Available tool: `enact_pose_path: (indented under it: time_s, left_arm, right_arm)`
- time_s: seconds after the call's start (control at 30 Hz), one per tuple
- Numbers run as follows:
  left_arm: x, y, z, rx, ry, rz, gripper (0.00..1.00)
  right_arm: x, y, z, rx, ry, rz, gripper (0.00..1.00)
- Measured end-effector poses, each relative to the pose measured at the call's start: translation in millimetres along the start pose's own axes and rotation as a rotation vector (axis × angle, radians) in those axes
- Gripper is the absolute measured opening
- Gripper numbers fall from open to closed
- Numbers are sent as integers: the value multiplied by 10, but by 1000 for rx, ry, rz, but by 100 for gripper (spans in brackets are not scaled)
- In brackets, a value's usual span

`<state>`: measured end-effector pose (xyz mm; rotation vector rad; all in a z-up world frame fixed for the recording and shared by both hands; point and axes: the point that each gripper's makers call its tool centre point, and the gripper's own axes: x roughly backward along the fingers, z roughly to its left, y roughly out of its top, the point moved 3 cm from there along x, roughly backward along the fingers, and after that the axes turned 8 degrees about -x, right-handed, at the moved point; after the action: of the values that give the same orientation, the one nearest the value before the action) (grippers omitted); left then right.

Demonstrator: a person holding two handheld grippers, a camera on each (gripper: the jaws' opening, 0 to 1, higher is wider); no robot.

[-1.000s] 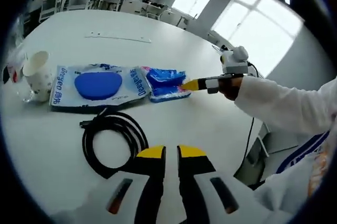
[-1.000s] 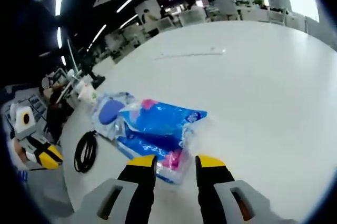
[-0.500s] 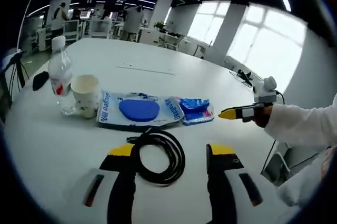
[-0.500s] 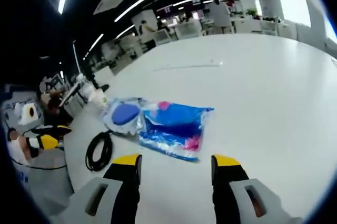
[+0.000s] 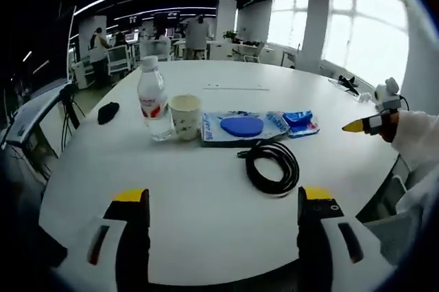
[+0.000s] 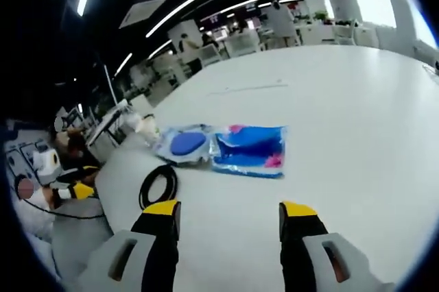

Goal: Arrange the tabletop items into an orderly group along one side of the table until the central work area is clear of visible clutter.

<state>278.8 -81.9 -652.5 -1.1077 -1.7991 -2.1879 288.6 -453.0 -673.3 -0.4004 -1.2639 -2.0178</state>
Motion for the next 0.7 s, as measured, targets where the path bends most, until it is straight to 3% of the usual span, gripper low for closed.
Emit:
enact_pose_path:
  time_s: [0.1,0.3,0.5,0.57,0.63,0.7]
  left_arm:
    - [87,-128,80,48,21,34,99]
    - [267,-244,203,-28,80,22,100]
    - [241,-298,142,4,74,-16,99]
    - [182,-325,154,-71,106,-19,97]
    - [148,-362,130,-131,108,17,96]
    - [160,-317,108,-131,101,-19,99]
  right_arm:
    - [70,-81,18,-13,-5,-9,59]
    - [149,-266,26,-53,-12,-6,59]
    - [182,-415,76,-97,-18,-13,58]
    - [180,-462,119,-105,-15,-10,58]
    - [162,-509,166,-104,-8,-4,58]
    - [142,-548,199,-103,-2,4,58]
